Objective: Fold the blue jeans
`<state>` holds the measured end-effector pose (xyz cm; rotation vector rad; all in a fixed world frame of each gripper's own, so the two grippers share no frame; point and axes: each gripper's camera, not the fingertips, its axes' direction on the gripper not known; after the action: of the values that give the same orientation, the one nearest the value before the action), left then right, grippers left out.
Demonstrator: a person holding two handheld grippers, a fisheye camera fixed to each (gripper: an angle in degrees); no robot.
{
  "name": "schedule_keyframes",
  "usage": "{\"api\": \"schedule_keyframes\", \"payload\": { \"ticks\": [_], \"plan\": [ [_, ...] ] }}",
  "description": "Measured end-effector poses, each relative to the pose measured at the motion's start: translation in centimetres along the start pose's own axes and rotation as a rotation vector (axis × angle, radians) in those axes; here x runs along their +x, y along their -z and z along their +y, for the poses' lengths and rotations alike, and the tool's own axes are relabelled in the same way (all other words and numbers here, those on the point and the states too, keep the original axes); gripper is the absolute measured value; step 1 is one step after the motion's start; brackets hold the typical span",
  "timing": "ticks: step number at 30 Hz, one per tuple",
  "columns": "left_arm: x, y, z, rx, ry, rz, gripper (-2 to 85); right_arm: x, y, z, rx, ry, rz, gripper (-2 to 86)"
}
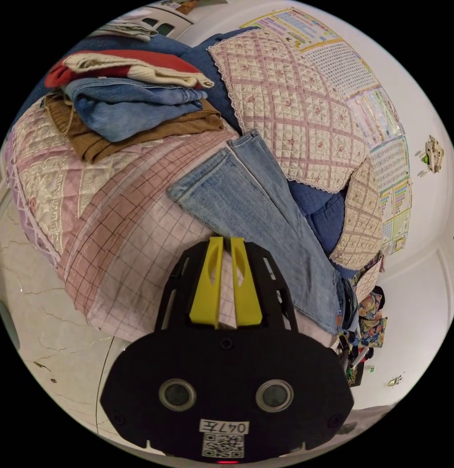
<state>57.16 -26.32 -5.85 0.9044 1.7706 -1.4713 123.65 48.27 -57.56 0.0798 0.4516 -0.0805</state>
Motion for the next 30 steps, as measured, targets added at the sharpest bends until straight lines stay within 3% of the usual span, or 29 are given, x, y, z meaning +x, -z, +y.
{"api": "schedule_keyframes", "payload": {
  "ticks": [5,14,17,19,21,23,27,30],
  "plan": [
    [3.4,1.4,-1.2,0.001,-0.009,-0.007,-0.5,-2.7,-0.3,0.9,-0.035,0.028,-0.029,-0.5],
    [13.0,3.2,-3.2,0.003,-0.026,-0.039,0.8,-8.9,0.0,2.9,-0.061,0.058,-0.029,-1.3],
    [19.0,5.2,-3.1,0.065,-0.072,-0.196,4.4,-12.1,0.8,3.9,-0.054,0.102,0.031,-1.2],
    [24.9,7.6,-2.2,0.147,-0.178,-0.326,5.2,-15.0,2.3,4.4,-0.019,0.183,0.108,-1.2],
    [36.5,10.3,0.2,0.265,-0.447,-0.405,3.7,-18.8,4.6,4.7,0.057,0.303,0.197,-1.1],
    [46.4,10.0,2.8,0.269,-0.695,-0.353,0.5,-24.1,7.8,5.0,0.185,0.441,0.281,-0.7],
    [64.9,2.4,11.3,0.015,-1.083,0.031,-0.8,-30.9,11.3,5.2,0.307,0.516,0.255,-0.6],
    [73.6,-5.6,19.1,-0.244,-1.219,0.152,-1.0,-36.9,12.1,6.8,0.343,0.660,0.244,-0.5]
  ]
}}
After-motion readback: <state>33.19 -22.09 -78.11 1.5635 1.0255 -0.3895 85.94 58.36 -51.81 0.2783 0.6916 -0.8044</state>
